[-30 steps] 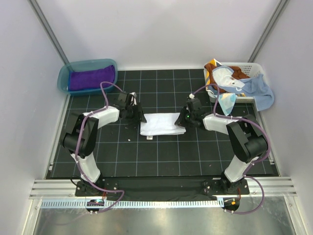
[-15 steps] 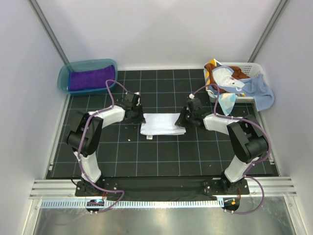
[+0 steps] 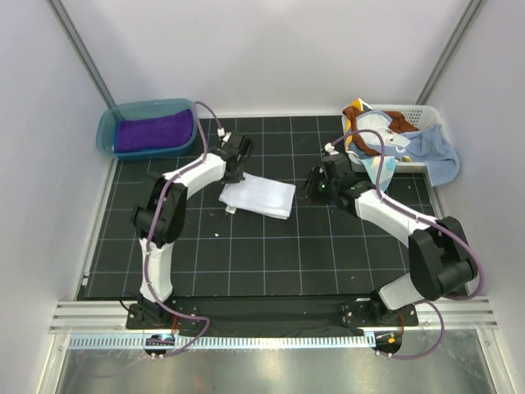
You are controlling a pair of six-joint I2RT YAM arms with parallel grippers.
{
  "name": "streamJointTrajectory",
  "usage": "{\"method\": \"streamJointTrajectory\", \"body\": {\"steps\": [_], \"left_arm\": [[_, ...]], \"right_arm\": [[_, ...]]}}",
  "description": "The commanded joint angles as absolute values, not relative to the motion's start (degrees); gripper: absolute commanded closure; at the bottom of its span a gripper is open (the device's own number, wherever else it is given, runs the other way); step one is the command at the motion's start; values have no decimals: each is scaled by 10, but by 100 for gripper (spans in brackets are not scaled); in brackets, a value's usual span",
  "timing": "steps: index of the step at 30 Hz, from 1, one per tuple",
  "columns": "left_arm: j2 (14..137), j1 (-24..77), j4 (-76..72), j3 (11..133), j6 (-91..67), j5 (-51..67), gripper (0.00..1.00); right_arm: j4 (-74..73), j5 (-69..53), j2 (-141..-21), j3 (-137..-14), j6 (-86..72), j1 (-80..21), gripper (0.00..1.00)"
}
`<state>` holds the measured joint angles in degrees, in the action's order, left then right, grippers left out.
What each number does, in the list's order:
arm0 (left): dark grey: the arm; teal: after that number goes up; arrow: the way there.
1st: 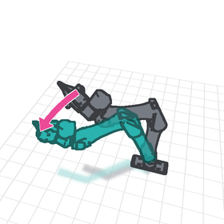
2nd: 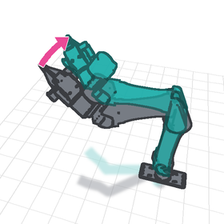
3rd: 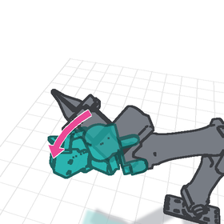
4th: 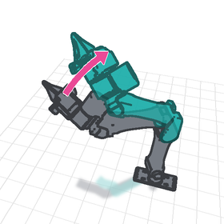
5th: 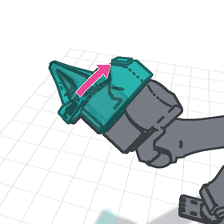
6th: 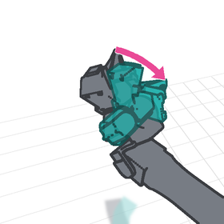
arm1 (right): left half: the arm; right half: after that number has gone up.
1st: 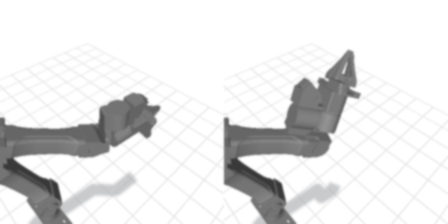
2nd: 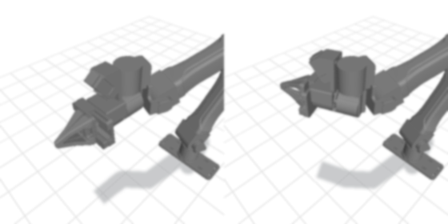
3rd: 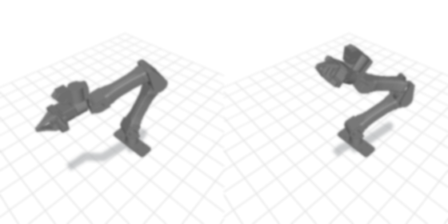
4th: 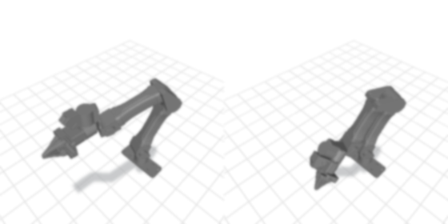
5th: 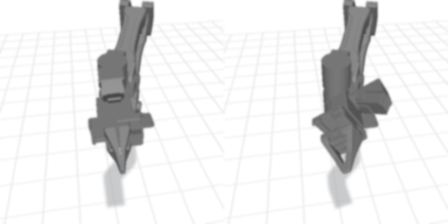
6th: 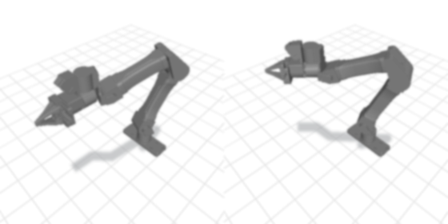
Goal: Fold and stack the towels
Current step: Neatly place the folded towel into the bin
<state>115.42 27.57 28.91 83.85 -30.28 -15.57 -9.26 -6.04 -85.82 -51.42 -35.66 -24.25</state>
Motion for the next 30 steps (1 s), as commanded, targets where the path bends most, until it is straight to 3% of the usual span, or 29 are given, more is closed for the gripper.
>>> {"method": "streamJointTrajectory", "body": {"steps": [1,10,13,19,20,22,23,24,27,30], "left_arm": [[1195,272,346,935,-253,-298,100],[1399,266,402,1244,-137,-465,100],[1462,245,445,1346,-148,-404,100],[1491,216,438,1358,-162,-317,100],[1493,208,437,1355,-163,-315,95],[1480,199,419,1330,-162,-312,60],[1473,199,407,1318,-162,-311,60],[1465,195,396,1305,-157,-310,52],[1436,190,371,1270,-156,-289,44],[1425,188,369,1267,-153,-279,41]], "right_arm": [[-105,-52,-819,-539,-332,-241,69],[-90,-40,-815,-543,-301,-241,69],[-94,-33,-829,-562,-287,-241,68],[-48,-58,-909,-595,-328,-249,68],[-30,-53,-920,-598,-336,-252,68],[-4,-44,-958,-604,-352,-266,65],[16,-44,-974,-608,-356,-270,63],[25,-42,-987,-620,-359,-273,62],[46,-23,-1032,-641,-364,-279,56],[78,-14,-1074,-667,-384,-279,48]]}}
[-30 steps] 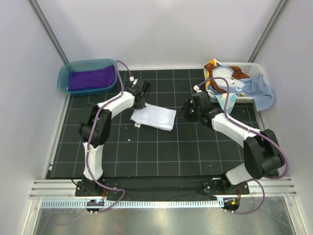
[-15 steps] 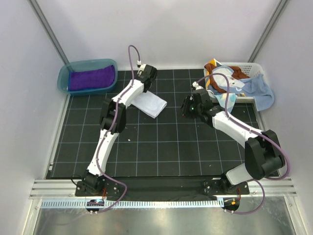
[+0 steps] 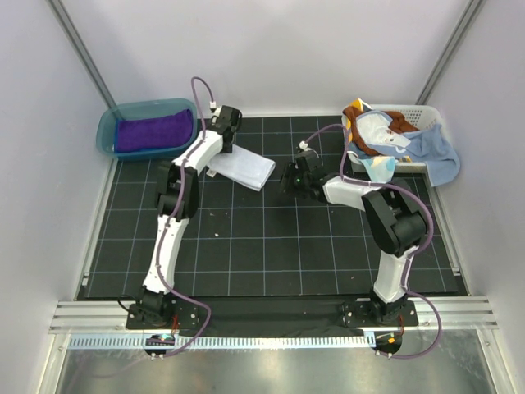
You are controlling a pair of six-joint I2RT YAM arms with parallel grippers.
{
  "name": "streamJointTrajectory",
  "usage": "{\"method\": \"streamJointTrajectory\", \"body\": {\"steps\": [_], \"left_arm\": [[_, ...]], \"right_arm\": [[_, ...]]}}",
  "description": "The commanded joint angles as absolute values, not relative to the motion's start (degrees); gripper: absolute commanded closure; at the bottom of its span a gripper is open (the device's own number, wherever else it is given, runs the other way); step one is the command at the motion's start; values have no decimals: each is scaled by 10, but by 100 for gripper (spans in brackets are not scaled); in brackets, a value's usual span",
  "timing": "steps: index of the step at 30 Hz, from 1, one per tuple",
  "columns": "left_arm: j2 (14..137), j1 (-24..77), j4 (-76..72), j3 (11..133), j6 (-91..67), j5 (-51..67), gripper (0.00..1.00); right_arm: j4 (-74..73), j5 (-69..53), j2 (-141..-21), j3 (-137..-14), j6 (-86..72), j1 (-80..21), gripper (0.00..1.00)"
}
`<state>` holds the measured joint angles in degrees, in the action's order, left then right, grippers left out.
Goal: Fold and stack the towels
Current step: Neatly place the folded towel into the bin
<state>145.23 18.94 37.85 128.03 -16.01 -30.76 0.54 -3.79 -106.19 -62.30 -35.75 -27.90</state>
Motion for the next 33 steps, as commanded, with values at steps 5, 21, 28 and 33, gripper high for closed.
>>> {"method": "streamJointTrajectory", "body": {"steps": [5,21,28,33], "left_arm": [[1397,185,344,1231,-154,-245,38],[1359,181,336,1217,-154,-202,36],[1341,178,349,1218,-163,-195,36],[1329,178,363,1219,-166,-184,35]], "right_arm": [[129,23,-1118,-686,-418,-290,41],[27,126,-1210,-806,-467,-332,47],[-107,170,-1229,-855,-398,-337,73],[-169,181,-1242,-891,-328,-337,86]]}}
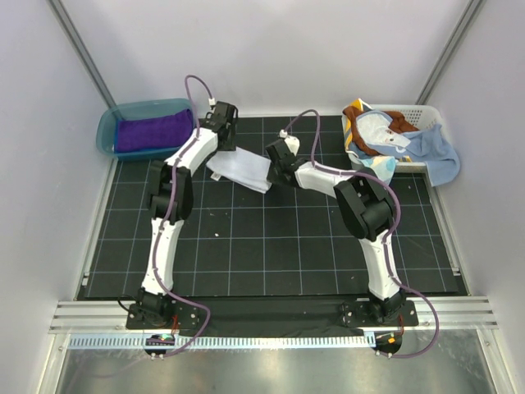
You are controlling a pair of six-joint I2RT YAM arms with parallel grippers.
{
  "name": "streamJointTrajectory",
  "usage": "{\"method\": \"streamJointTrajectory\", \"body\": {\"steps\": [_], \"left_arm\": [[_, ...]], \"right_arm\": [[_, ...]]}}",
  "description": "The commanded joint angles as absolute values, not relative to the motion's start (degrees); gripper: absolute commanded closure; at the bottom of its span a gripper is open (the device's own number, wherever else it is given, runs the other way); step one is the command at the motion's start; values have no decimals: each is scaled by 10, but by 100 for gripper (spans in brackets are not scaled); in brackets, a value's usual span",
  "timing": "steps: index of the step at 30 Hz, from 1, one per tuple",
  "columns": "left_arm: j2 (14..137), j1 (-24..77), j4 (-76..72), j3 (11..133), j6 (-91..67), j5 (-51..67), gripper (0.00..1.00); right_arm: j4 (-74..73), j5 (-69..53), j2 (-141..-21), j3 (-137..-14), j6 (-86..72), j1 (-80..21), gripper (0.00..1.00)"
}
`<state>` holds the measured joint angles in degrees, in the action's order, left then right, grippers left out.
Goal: Fold and stack the towels
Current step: Neatly place the folded towel into the bin
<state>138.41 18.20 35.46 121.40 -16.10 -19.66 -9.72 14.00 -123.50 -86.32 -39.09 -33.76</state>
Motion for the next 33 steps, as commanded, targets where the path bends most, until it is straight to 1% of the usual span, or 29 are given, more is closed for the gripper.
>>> {"method": "streamJointTrajectory", "body": {"steps": [1,5,9,13,14,16,17,18,21,24,25,26,30,33], "left_arm": [[1326,178,366,1221,-165,-180,35],[1322,178,387,1223,-170,-170,35],[1316,178,398,1215,-180,-140,35],[1296,178,385,1166,-199,-85,35],[1288,178,378,1152,-204,-49,35],[1276,178,340,1103,-222,-17,35],[1264,178,324,1086,-228,18,35],[1259,178,299,1058,-238,31,35],[1243,178,287,1032,-248,41,36],[1221,177,273,1020,-257,54,35],[1216,177,266,1016,-262,64,35],[1212,178,265,1014,-265,70,35],[1207,178,250,1019,-279,147,34],[1208,185,236,1015,-281,149,34]], "right_arm": [[-182,186,-1241,-891,-319,-334,87],[-202,192,-1225,-881,-281,-321,88],[-203,178,-1187,-835,-247,-295,88],[-200,157,-1131,-786,-222,-253,87],[-195,139,-1123,-767,-215,-233,85],[-186,105,-1110,-758,-213,-221,82],[-184,95,-1107,-754,-203,-217,79],[-189,92,-1105,-755,-201,-217,77],[-191,86,-1095,-756,-198,-217,71],[-198,87,-1088,-761,-197,-217,66],[-198,90,-1084,-763,-197,-217,62],[-205,91,-1079,-765,-198,-217,60],[-228,118,-1058,-776,-203,-216,53],[-243,134,-1038,-779,-205,-217,48]]}}
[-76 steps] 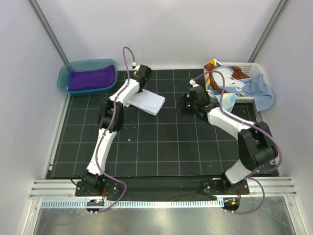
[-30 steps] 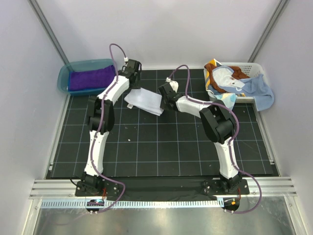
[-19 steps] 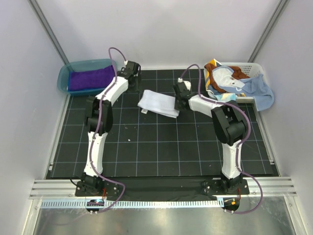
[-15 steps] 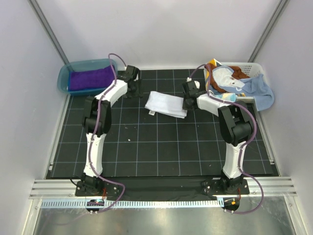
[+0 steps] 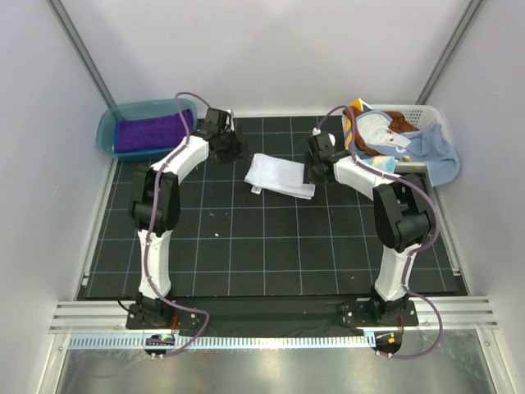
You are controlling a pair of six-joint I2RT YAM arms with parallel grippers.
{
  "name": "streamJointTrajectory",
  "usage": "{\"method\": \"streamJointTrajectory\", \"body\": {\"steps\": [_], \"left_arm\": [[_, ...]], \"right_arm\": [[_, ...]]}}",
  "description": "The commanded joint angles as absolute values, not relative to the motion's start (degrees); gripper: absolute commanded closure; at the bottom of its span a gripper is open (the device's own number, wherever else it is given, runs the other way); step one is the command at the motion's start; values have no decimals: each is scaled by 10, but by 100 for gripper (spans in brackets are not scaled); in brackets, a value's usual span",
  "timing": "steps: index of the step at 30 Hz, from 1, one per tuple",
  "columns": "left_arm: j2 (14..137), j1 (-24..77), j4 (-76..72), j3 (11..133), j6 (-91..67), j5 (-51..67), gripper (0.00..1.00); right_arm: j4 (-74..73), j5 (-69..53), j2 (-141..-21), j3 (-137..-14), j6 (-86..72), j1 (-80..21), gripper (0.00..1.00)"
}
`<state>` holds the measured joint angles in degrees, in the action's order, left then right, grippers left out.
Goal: Fold and stack the towels
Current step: Neatly place the folded towel into the bin
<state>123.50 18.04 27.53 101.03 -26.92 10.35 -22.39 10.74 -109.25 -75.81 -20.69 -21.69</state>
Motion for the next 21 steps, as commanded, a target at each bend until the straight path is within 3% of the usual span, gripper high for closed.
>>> {"method": "streamJointTrajectory", "body": {"steps": [1,8,21], "left_arm": [[1220,186,237,1021,-278,143,34],[1295,206,285,1087,-243,92,35],[1323,206,312,1066,-233,5,40]], "right_arm": [[-246,136,-1035,-779,-207,-217,48],[-225,87,-1028,-780,-225,-242,47],[-149,42,-1100,-725,-257,-231,50]]}}
